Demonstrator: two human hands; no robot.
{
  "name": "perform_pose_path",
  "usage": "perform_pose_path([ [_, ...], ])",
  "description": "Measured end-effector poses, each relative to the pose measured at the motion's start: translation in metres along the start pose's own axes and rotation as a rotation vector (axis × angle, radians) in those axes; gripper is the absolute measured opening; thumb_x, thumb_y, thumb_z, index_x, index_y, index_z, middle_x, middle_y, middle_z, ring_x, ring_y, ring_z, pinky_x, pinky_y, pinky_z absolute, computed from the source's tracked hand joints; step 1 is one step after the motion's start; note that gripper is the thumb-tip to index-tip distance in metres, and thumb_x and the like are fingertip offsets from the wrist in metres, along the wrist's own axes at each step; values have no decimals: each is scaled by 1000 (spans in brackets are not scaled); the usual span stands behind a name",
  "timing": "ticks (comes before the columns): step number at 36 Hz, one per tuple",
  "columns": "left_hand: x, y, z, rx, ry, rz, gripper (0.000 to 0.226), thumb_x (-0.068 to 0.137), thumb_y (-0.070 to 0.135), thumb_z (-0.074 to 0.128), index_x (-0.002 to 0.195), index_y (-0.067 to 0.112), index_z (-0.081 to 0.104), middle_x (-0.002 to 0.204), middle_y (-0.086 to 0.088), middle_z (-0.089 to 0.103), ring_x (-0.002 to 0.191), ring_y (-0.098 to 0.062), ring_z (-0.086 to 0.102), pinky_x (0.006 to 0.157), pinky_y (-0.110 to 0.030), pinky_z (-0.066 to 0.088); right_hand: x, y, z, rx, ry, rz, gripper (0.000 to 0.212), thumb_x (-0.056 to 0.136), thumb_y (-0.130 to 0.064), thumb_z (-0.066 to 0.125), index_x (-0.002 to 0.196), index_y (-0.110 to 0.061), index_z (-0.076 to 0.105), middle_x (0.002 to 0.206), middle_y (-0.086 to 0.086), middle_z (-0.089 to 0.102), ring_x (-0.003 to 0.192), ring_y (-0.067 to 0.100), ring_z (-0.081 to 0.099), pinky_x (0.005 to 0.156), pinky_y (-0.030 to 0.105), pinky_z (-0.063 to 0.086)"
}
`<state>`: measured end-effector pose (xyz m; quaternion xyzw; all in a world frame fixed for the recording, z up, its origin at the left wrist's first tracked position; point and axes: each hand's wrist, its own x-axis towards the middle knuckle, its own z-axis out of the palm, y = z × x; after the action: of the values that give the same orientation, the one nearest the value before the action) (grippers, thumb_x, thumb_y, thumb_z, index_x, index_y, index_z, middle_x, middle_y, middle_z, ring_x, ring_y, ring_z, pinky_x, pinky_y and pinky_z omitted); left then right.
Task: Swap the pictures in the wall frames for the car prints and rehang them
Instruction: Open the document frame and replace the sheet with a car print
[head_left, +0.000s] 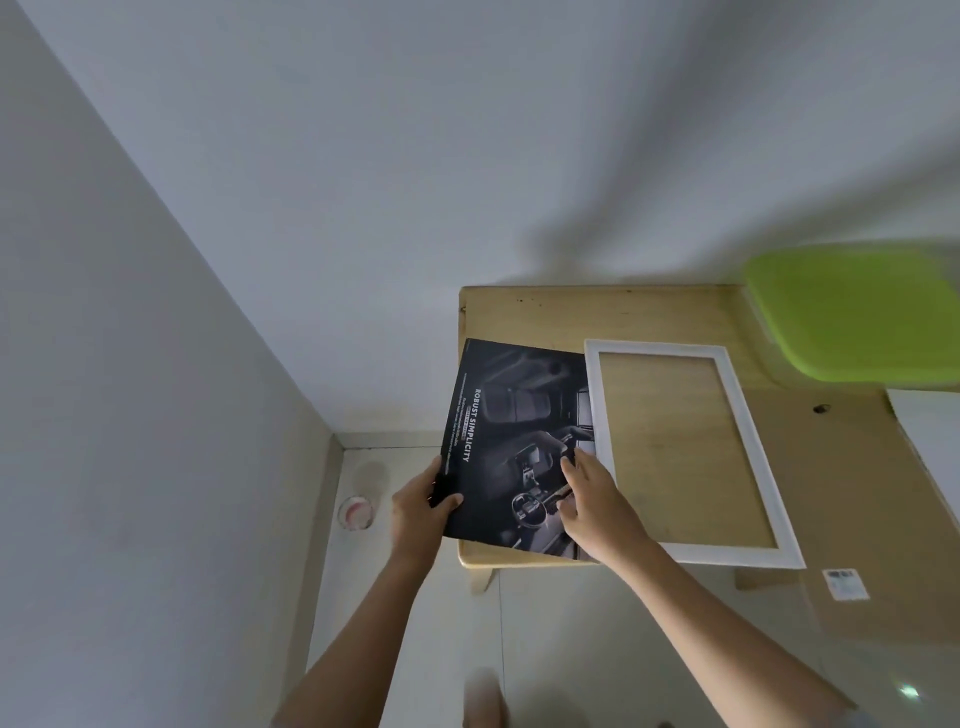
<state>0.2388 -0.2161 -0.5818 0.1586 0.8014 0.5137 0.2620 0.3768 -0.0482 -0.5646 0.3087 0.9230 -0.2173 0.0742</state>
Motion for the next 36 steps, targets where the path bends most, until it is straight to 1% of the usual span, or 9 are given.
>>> perform_pose_path([
  [4,-2,-2,-9,-26,70,-11,49,83,0,64,129,14,54,110,5,63,100,-13,59,66,-7,50,2,2,2,-67,1,-18,55,96,-27,43,146,-18,21,156,2,13,144,18,11,112,28,28],
  [9,-5,-6,-23,-195,124,-79,49,80,-2,66,125,13,56,114,-3,64,102,-19,61,71,-18,55,3,-3,6,-86,-11,-45,56,97,-32,42,147,-24,19,157,-1,11,144,17,12,112,29,29],
  [13,-8,10,-32,-423,156,-82,44,77,-7,67,116,13,62,108,-1,68,104,-21,64,86,-41,55,6,-17,6,104,-33,-20,56,95,-27,48,146,-21,24,157,1,11,144,19,11,110,29,29],
  [21,-6,88,-31,-512,1,126,33,80,-5,64,106,15,68,110,-11,68,105,-27,63,86,-48,53,41,-78,-71,635,135,-95,47,96,-27,47,140,-14,38,145,3,40,135,16,36,112,38,31],
  [25,-12,116,-18,-400,-112,229,34,85,-4,58,110,18,66,108,-4,70,101,-21,65,82,-39,57,43,-95,-122,766,218,-136,47,93,-44,46,137,-26,43,127,-9,55,115,6,50,100,27,42],
  [27,-15,124,-7,-379,-138,255,33,86,-4,58,109,19,66,107,-1,70,101,-20,65,80,-39,57,38,-95,-140,726,211,-155,48,93,-40,48,138,-25,41,124,-6,54,114,8,49,91,21,39],
  [30,-17,134,11,-347,-136,269,32,85,0,60,107,22,67,105,0,70,100,-20,65,82,-42,57,34,-86,-155,568,195,-126,53,92,-33,53,140,-21,38,142,-1,44,130,15,41,97,19,30],
  [32,-19,141,24,-328,-144,281,31,85,2,61,107,23,67,105,0,70,100,-18,65,85,-45,55,30,-77,-162,504,218,-99,48,91,-24,54,138,-19,42,132,3,54,117,20,54,89,16,39],
  [36,-24,156,51,-270,-172,301,26,89,11,58,108,28,66,106,9,69,102,-13,62,88,-44,54,26,-47,-176,505,322,-95,37,88,-3,50,121,-15,60,106,5,68,92,20,65,82,32,53],
])
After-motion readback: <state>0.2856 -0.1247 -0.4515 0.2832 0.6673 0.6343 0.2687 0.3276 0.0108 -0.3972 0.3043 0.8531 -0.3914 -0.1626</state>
